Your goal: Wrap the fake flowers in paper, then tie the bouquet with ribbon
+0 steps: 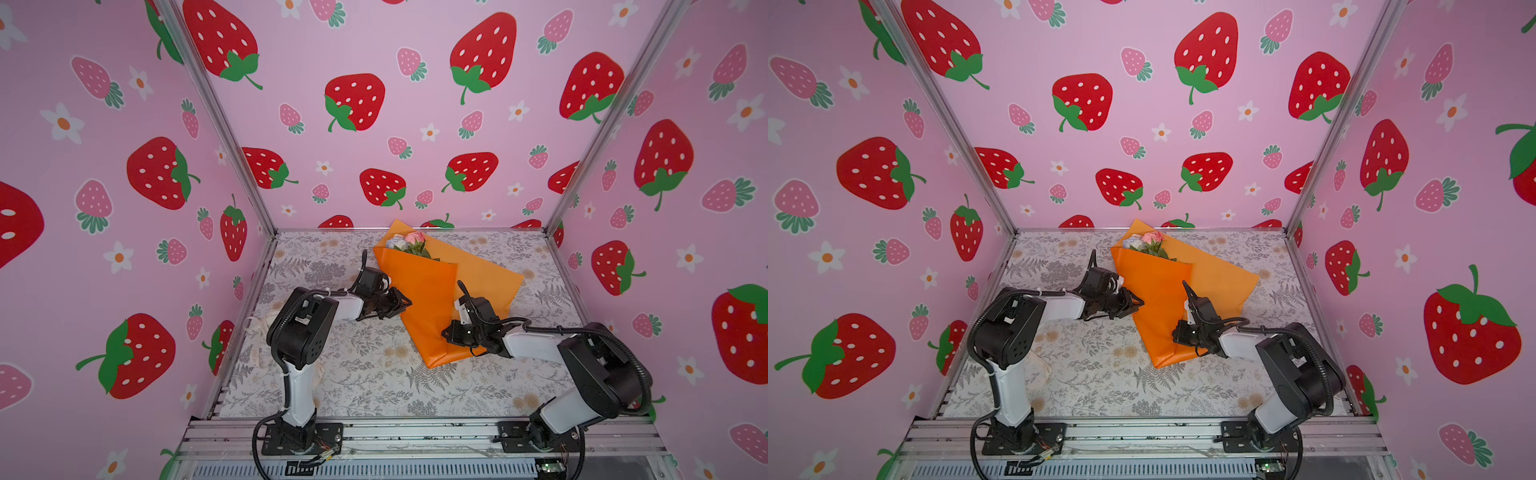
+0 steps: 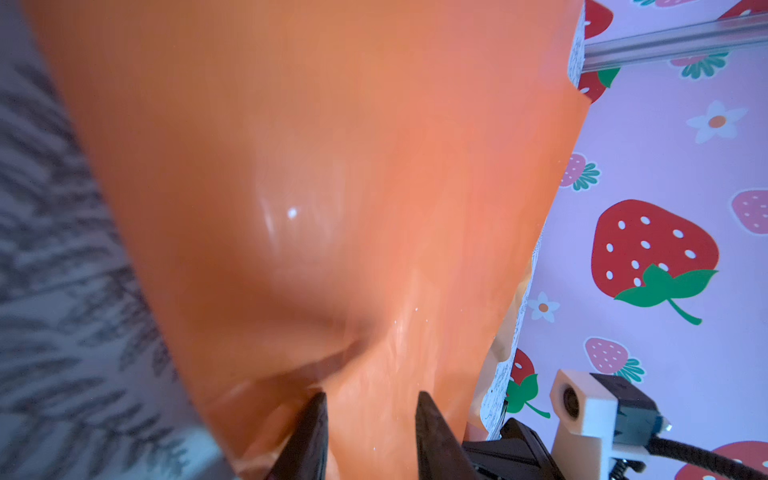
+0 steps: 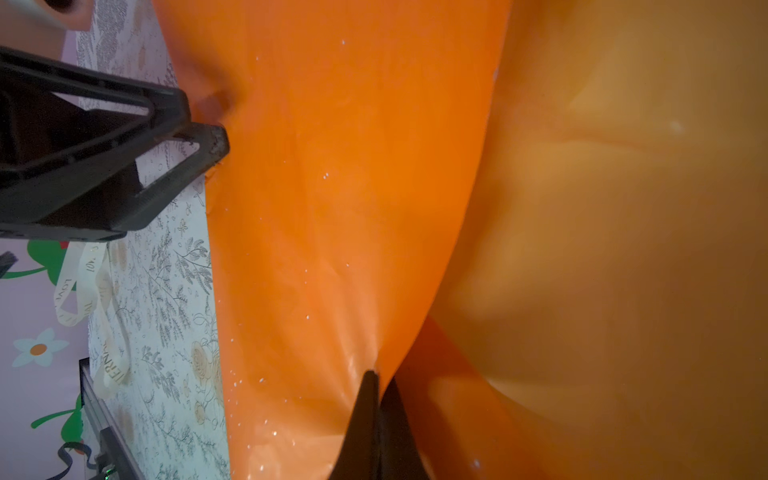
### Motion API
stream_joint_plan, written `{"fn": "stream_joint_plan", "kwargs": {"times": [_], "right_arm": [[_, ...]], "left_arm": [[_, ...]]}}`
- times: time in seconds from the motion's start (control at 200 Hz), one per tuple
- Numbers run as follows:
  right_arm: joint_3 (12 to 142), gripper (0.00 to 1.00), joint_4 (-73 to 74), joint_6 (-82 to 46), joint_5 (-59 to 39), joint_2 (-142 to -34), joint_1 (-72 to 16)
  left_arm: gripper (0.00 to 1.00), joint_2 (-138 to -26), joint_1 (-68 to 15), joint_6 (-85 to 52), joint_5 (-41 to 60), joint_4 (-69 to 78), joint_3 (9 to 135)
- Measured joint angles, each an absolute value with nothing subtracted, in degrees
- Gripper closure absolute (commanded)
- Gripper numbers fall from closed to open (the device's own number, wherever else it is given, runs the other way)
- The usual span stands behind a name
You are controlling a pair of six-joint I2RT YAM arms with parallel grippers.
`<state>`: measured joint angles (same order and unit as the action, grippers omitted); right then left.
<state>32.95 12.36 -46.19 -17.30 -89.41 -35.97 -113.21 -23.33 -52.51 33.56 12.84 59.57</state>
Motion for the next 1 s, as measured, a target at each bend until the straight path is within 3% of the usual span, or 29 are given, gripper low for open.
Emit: {"fn": "stream_joint_plan", "kwargs": {"times": [0.705,1.0], "right_arm": [[32.9,1.0,12.1,-41.9,-19.7,-90.5,-33.6],[32.9,1.0,12.2,-42.0,-20.2,-90.7,-33.1]], "left_arm": [[0.61,-125.2,-10.3,-55.2,38.0,15.0,74.1],[1.0,-120.6,-11.4,-55.2,39.6,16.4,73.4]]}}
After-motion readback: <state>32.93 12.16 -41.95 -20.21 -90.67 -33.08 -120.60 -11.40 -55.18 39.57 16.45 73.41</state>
